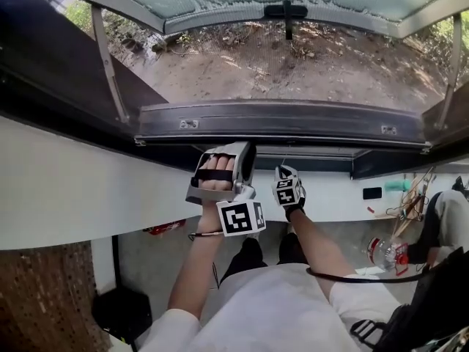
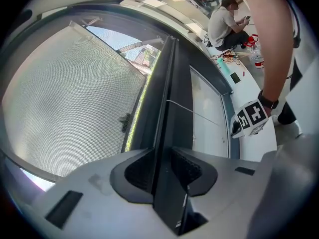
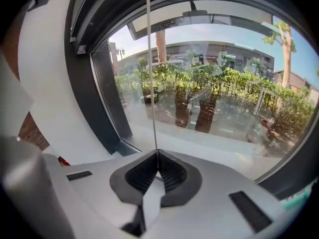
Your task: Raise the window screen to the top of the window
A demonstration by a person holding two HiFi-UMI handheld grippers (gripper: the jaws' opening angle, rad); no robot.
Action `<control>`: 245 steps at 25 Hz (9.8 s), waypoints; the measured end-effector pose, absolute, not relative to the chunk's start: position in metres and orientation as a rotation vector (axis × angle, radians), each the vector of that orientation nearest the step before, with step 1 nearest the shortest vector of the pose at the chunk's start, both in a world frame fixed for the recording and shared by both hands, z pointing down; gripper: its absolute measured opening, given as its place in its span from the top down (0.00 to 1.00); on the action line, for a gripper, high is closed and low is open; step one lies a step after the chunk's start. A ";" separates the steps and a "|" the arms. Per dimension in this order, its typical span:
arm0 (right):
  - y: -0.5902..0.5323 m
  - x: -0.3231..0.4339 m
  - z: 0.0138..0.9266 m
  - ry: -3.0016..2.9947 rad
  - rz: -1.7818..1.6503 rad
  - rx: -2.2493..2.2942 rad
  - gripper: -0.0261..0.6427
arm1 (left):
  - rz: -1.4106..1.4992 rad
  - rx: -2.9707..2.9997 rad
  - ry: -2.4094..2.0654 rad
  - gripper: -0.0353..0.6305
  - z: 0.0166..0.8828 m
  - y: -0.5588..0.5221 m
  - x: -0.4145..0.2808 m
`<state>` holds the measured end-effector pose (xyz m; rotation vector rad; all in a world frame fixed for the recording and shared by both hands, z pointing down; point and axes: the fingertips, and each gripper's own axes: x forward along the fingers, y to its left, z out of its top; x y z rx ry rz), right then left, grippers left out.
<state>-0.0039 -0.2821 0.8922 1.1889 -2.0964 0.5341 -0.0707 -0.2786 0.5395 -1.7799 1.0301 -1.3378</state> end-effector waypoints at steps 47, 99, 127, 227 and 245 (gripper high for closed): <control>-0.143 0.074 0.846 -2.154 0.376 1.144 0.96 | -0.497 -2.425 1.774 0.85 0.509 -0.240 -0.107; -0.194 0.021 0.748 -2.409 0.218 1.308 0.96 | -0.428 -2.581 1.720 0.94 0.529 -0.212 -0.084; -0.221 0.019 0.671 -2.513 0.021 1.421 0.96 | -0.339 -2.621 1.622 0.94 0.515 -0.222 -0.055; -0.239 -0.016 0.177 -3.116 -1.073 1.597 0.96 | -0.005 -2.669 1.611 0.94 0.445 -0.226 -0.067; -0.253 0.006 0.399 -2.651 -0.372 1.613 0.96 | -0.013 -2.681 1.593 0.94 0.443 -0.238 -0.061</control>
